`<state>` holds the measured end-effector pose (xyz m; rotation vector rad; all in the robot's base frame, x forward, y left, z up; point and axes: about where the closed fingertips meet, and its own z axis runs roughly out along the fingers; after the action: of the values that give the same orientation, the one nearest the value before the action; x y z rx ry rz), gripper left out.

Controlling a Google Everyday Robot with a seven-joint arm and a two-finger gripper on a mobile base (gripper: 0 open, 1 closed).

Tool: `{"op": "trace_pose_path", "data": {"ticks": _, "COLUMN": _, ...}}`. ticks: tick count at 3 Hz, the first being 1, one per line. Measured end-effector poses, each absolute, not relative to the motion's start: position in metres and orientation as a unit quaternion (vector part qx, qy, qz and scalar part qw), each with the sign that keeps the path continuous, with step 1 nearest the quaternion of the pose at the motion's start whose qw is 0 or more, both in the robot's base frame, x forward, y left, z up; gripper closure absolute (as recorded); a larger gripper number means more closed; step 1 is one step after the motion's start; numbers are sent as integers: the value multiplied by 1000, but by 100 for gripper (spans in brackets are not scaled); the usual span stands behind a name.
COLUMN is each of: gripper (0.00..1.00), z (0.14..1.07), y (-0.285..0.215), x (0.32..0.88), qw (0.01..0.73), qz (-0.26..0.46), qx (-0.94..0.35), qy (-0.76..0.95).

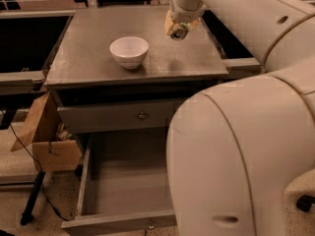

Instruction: Pick green can from middle drawer and place on counter

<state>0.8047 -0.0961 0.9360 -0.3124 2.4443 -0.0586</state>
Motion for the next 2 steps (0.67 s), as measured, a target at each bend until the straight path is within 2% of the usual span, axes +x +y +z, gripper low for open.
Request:
{"op": "trace_pose_path", "data": {"ticks": 1, "gripper": 100, "z": 911, "y": -109, "x": 832, "qw": 320, "qz": -20, "qx": -89, "qy": 943}}
{"op": "trace_pose_path", "data": {"ticks": 2, "gripper": 84, "z": 874, "y": -116, "x": 844, "qw": 280, "qz": -12, "qx": -91, "qy": 956}}
